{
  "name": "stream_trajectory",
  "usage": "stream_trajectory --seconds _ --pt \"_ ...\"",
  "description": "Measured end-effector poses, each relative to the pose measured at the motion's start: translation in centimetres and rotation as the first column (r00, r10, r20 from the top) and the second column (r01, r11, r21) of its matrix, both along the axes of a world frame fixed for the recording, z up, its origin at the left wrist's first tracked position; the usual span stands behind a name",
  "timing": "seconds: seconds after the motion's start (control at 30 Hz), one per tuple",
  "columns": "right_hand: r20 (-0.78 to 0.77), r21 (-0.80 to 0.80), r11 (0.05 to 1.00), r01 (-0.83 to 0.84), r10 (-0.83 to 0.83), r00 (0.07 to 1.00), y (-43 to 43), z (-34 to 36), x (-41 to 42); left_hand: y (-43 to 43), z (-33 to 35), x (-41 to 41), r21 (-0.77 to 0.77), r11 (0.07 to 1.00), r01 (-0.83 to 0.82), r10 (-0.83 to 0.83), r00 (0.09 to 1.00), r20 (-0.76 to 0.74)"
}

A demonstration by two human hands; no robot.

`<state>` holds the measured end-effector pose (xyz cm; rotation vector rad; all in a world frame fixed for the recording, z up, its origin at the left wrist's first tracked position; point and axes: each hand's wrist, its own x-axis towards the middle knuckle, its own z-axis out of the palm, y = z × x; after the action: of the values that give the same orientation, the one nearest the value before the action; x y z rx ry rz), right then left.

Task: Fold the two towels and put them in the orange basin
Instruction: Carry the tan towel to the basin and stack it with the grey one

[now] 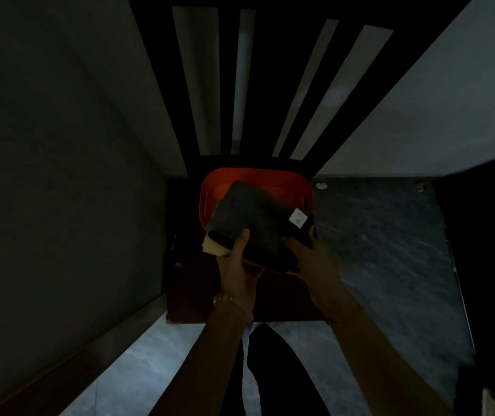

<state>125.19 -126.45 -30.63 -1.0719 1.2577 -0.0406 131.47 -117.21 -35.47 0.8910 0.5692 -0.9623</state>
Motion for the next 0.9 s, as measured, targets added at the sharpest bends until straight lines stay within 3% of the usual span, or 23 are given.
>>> stream_trajectory --seconds 0.13,0.27,0.37,0.47,0.7,0.9 --pt "-0.045 -0.064 0.995 -0.080 0.077 0.996 -0.1 -0.3 -0.6 0.3 -0.3 -0.3 0.052 0.999 -0.015 0.017 0.999 -0.038" --pt "-0.199 -0.380 0.899 -0.216 0.149 0.969 -0.5 -1.1 -1.3 0.9 -0.5 -0.3 0.034 0.999 0.001 0.000 0.999 -0.036" --pt "-0.074 -0.132 0.986 -0.106 0.097 0.993 -1.1 -1.4 -1.6 1.1 -0.1 -0.6 -0.004 0.999 0.041 -0.042 0.997 -0.060" --pt "0.051 0.180 0.979 -0.095 0.088 0.995 -1.2 -1.5 -2.4 1.0 0.0 -0.7 -0.049 0.997 0.056 -0.059 0.996 -0.067" --pt "0.201 0.199 0.977 -0.080 0.040 0.979 -2.8 -2.2 -2.6 0.7 0.3 -0.1 -0.044 0.989 0.141 -0.142 0.990 -0.024" --pt "0.158 0.130 0.987 -0.091 0.070 0.985 -3.6 -3.0 -1.6 1.9 0.4 1.2 -0.017 0.992 0.126 -0.126 0.992 0.034"
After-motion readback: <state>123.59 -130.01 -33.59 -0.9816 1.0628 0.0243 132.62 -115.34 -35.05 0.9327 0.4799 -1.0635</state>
